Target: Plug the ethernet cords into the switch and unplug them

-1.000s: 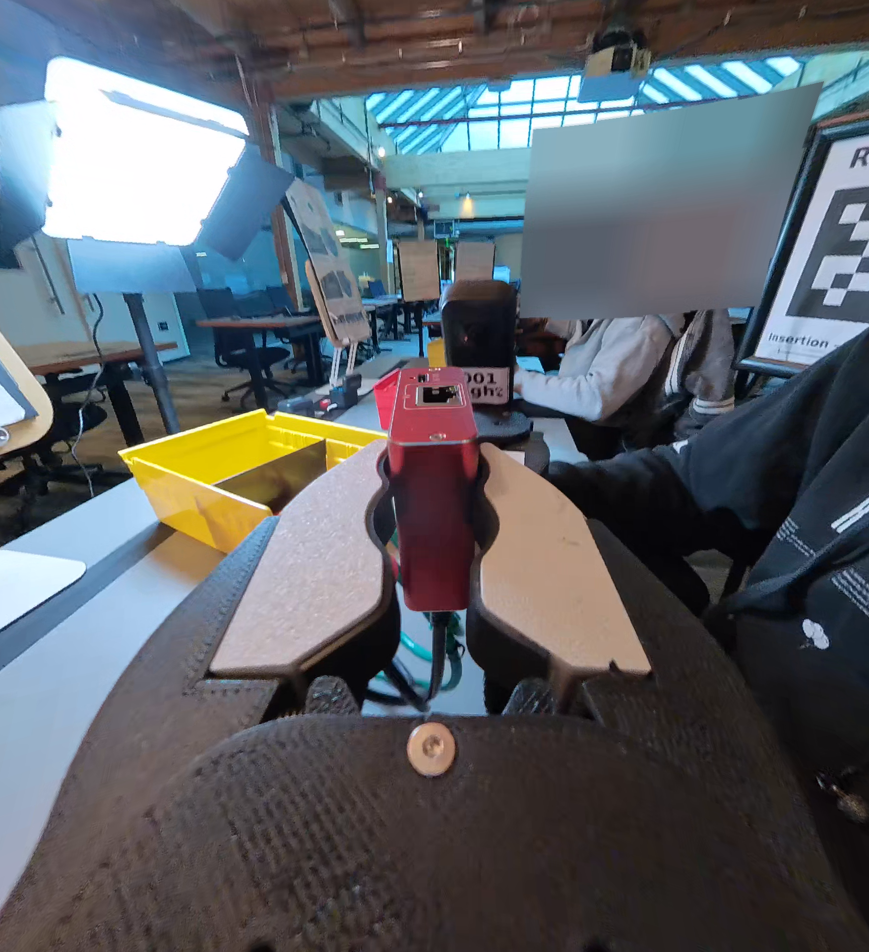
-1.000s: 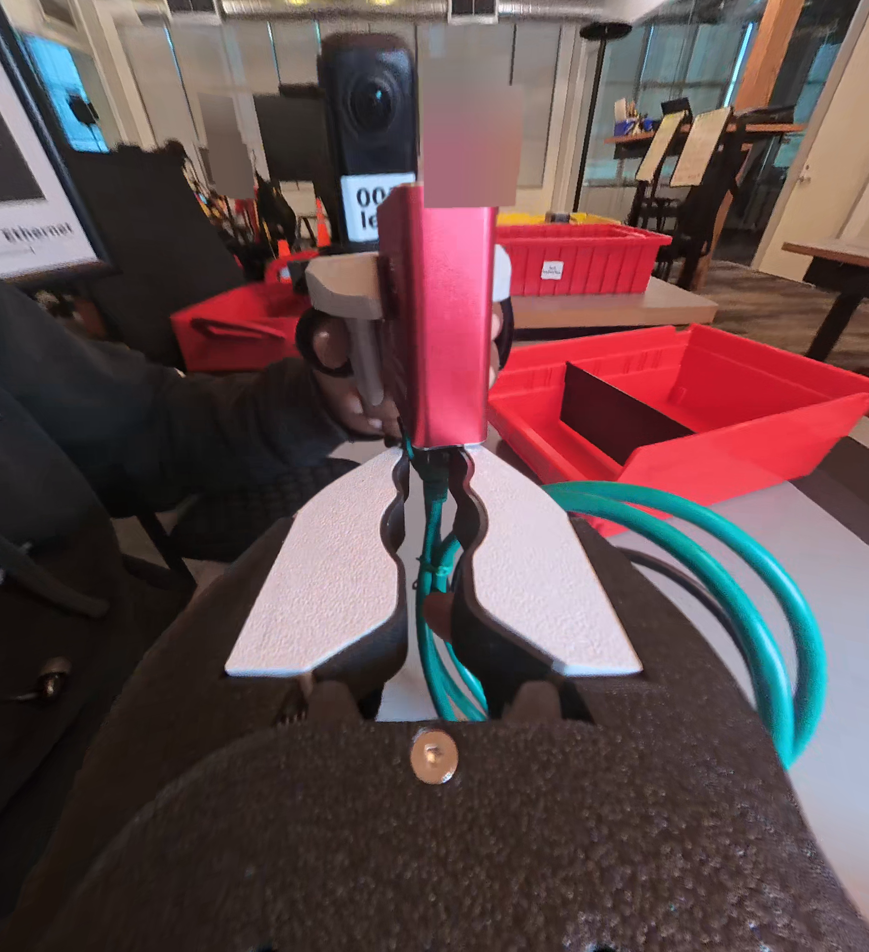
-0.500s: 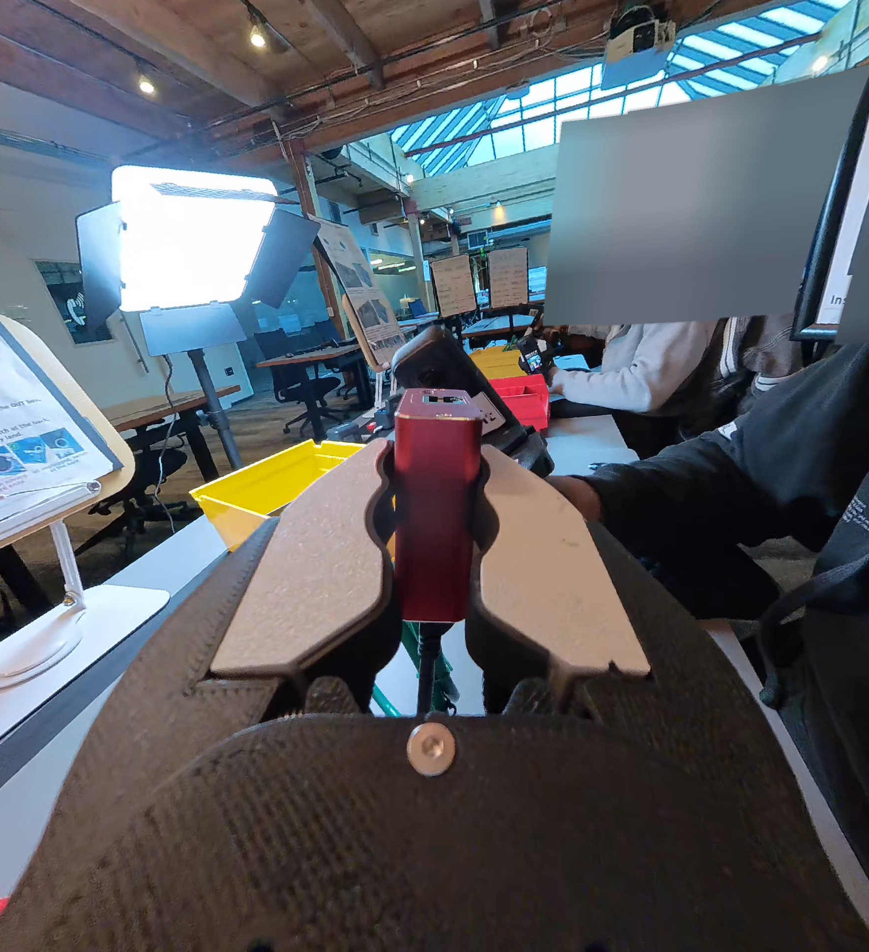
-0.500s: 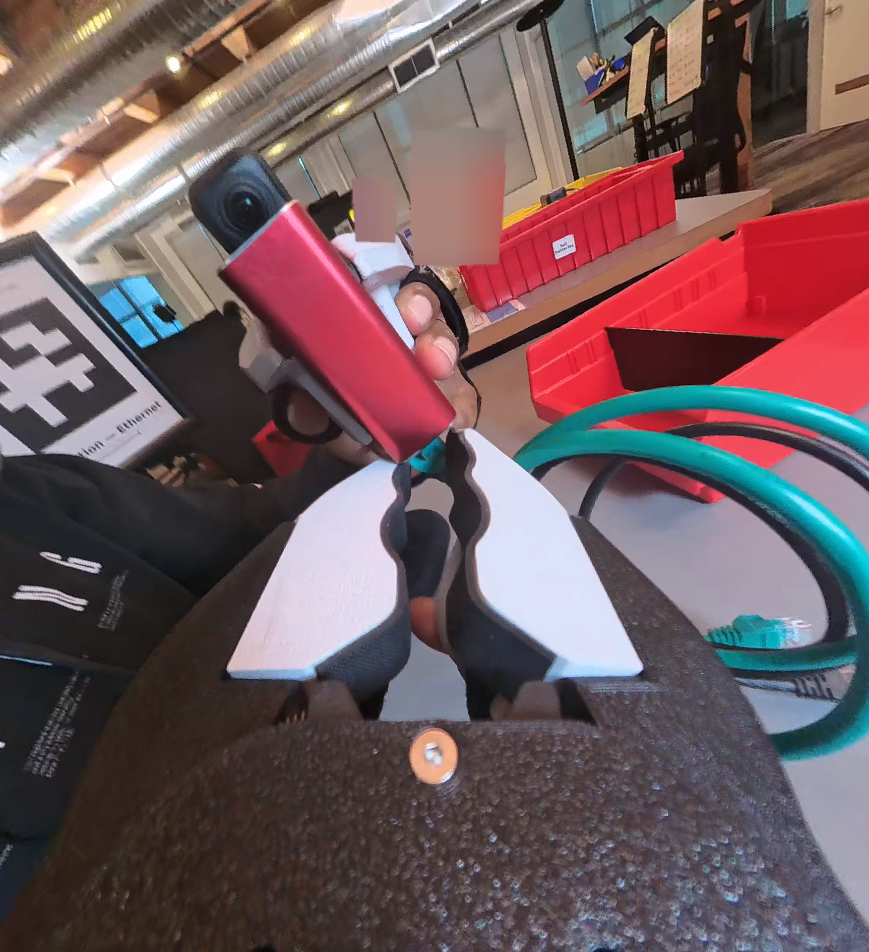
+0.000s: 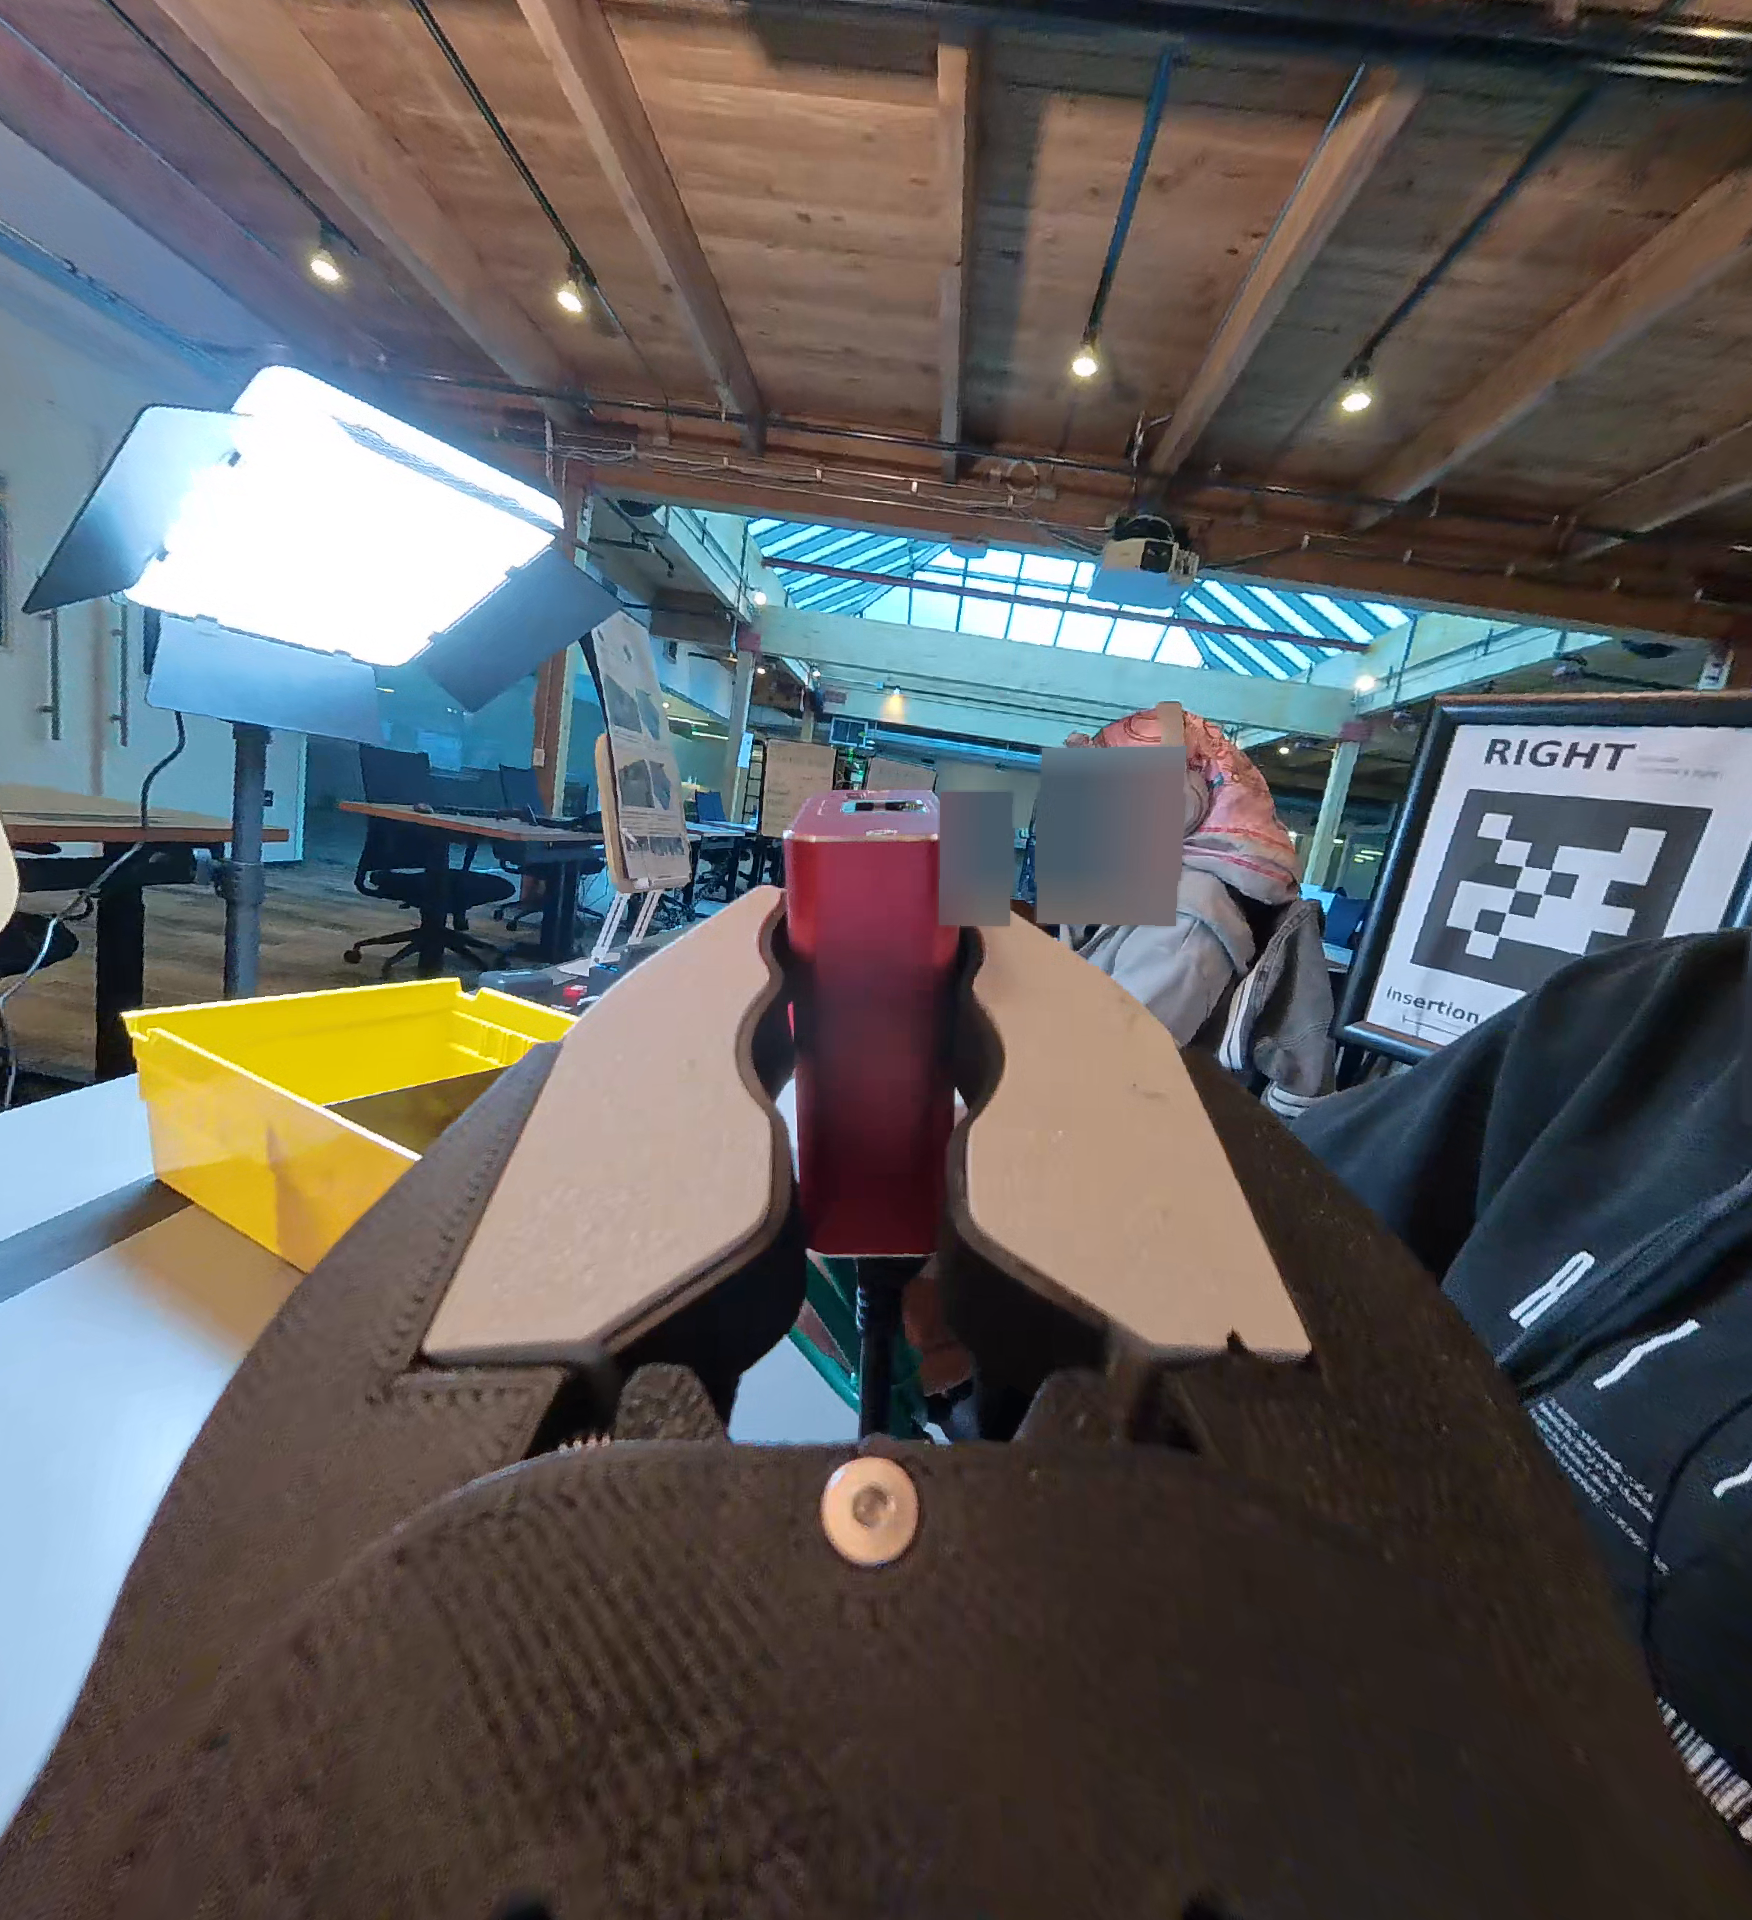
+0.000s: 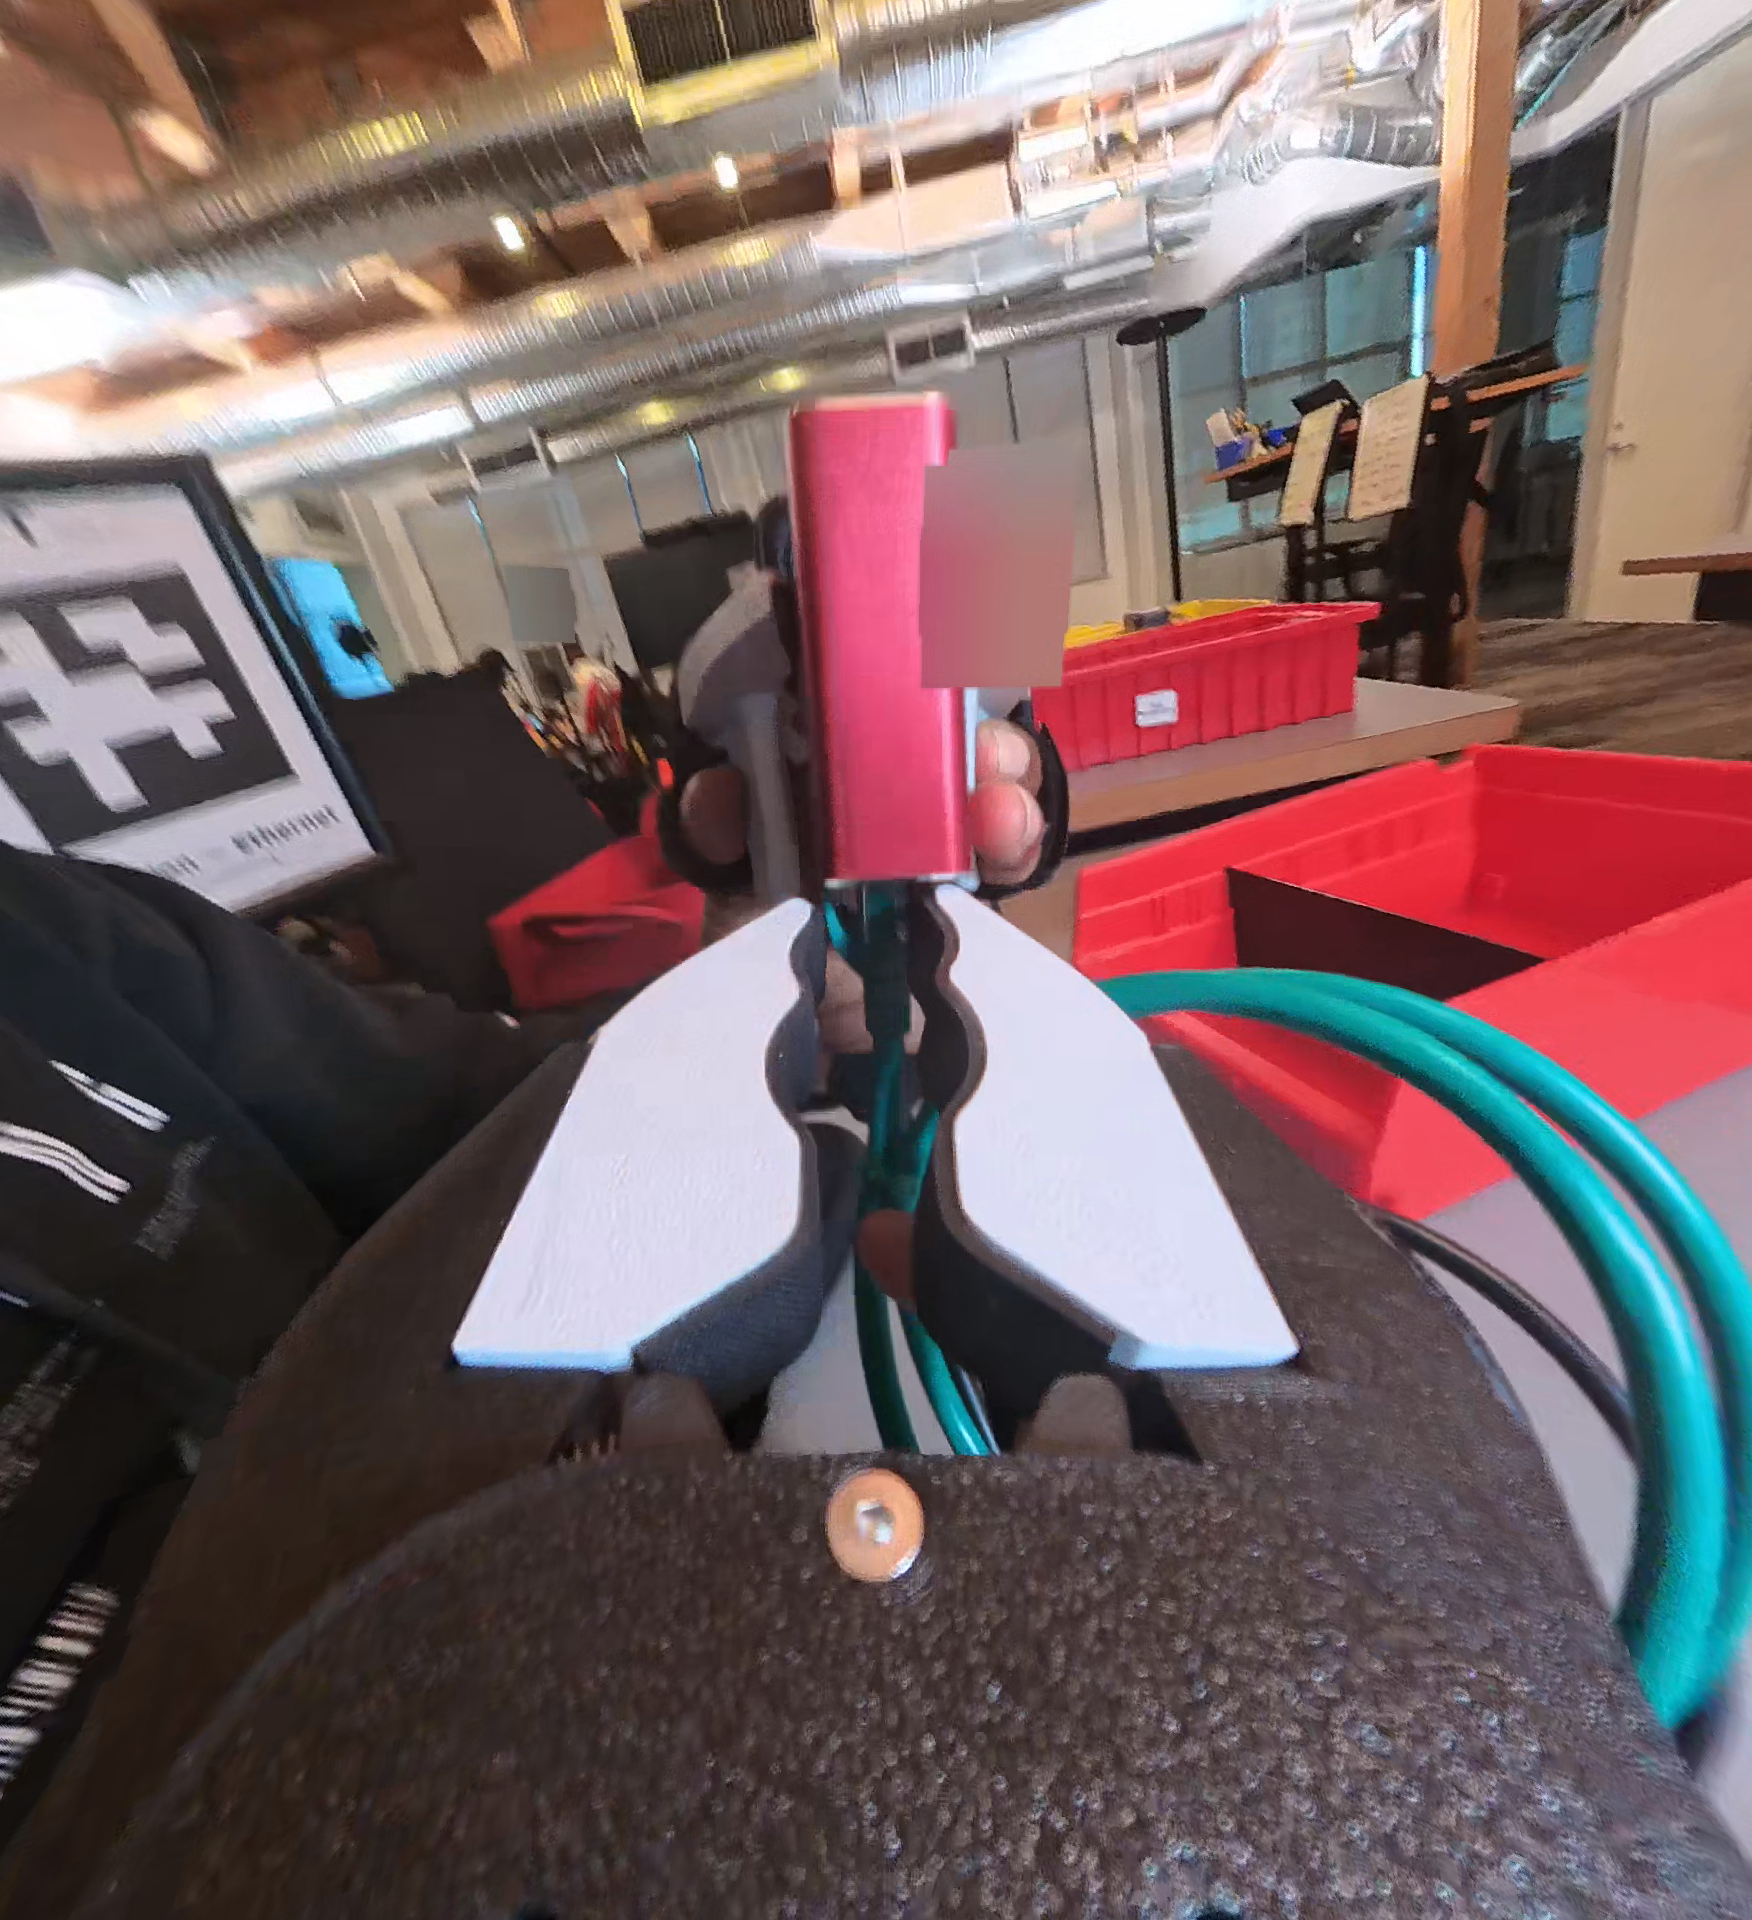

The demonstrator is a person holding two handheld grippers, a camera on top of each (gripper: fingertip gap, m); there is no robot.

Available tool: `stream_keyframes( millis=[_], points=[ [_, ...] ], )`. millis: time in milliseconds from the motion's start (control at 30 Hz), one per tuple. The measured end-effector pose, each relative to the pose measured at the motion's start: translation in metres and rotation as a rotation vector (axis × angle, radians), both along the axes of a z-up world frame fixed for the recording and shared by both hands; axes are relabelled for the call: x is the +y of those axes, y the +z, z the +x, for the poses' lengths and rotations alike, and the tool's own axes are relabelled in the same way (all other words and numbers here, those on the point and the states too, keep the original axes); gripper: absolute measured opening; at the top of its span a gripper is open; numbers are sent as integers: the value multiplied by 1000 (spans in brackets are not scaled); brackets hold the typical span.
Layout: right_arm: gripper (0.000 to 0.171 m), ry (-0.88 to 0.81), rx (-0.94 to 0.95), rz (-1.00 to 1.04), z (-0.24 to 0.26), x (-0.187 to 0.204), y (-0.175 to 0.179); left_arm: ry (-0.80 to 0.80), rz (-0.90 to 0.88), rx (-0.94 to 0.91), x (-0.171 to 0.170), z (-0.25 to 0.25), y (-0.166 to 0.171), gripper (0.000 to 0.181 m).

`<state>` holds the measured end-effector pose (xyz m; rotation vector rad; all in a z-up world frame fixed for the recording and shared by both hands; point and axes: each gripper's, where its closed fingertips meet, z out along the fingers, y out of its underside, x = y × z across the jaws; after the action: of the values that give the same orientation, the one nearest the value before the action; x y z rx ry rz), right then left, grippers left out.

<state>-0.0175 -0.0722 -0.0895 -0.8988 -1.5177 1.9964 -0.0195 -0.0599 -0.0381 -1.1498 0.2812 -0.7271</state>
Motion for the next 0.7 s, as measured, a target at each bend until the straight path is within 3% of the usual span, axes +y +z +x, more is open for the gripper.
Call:
stream_keyframes(
  millis=[67,200,300,433,600,700],
  points=[
    [15,29,-21,-72,0,1,2,14,1,-1,1,0,0,27],
    [15,-11,-8,-25,-1,4,2,43,14,-22,3,-2,0,27],
    [14,-72,-7,17,-2,9,0,106,-43,115,10,1,-8,37],
    [12,-150,-45,58,-7,17,-4,171,-96,202,16,0,-14,31],
    [12,-140,-57,-58,-11,23,-1,211,-8,205,12,-2,-13,28],
    [13,-166,-47,-7,-11,22,1,226,39,202,8,-3,-8,27]
  ],
)
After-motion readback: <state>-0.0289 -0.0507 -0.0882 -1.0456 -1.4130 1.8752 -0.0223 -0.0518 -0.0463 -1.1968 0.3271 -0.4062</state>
